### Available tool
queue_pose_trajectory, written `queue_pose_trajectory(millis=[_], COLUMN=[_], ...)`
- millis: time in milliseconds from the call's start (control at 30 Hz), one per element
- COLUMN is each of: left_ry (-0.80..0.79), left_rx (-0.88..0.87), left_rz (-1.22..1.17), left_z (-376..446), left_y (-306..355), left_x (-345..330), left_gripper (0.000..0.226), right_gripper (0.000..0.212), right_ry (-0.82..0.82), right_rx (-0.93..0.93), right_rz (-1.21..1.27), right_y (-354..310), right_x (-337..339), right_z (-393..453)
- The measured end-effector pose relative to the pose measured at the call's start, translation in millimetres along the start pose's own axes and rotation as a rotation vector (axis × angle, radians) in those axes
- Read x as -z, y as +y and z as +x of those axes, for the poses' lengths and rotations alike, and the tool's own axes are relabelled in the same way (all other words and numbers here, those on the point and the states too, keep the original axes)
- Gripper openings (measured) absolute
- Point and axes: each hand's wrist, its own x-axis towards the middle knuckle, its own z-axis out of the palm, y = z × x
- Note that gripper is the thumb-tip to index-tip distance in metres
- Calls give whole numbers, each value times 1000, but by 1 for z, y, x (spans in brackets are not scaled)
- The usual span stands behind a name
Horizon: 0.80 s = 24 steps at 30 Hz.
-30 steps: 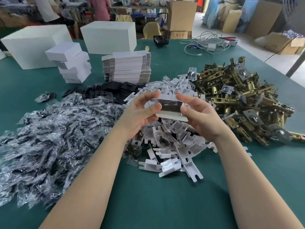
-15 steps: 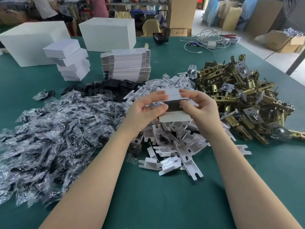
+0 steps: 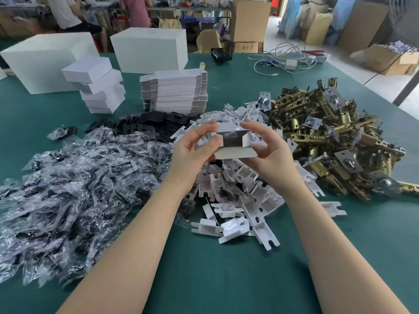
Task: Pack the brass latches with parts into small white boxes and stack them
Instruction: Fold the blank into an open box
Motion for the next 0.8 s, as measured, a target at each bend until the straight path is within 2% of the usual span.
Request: queue_pose_trajectory(millis=[133, 300, 433, 633, 733, 800], left_ry=[32, 10, -8, 12, -17, -30], left_rx=[31, 51, 47, -18, -19, 2], left_rz=[-27, -44, -63, 41, 68, 107], left_z=[0, 1, 2, 3, 4, 4], left_y=[-1, -4, -5, -10, -10, -10], left_x=[-1, -1, 1, 4, 5, 4], left_gripper=[26, 23, 27, 20, 19, 20], right_gripper=[37, 38, 21, 29, 11, 7], right_ry=[118, 52, 59, 10, -21, -18], right_rx=[59, 124, 164, 184, 143, 113], right_rz=[-20, -183, -235, -401, -378, -368], right_y=[3, 7, 6, 8, 4, 4], right_x=[-1, 0, 1, 4, 4, 4], right_z=[0, 1, 2, 2, 2, 2])
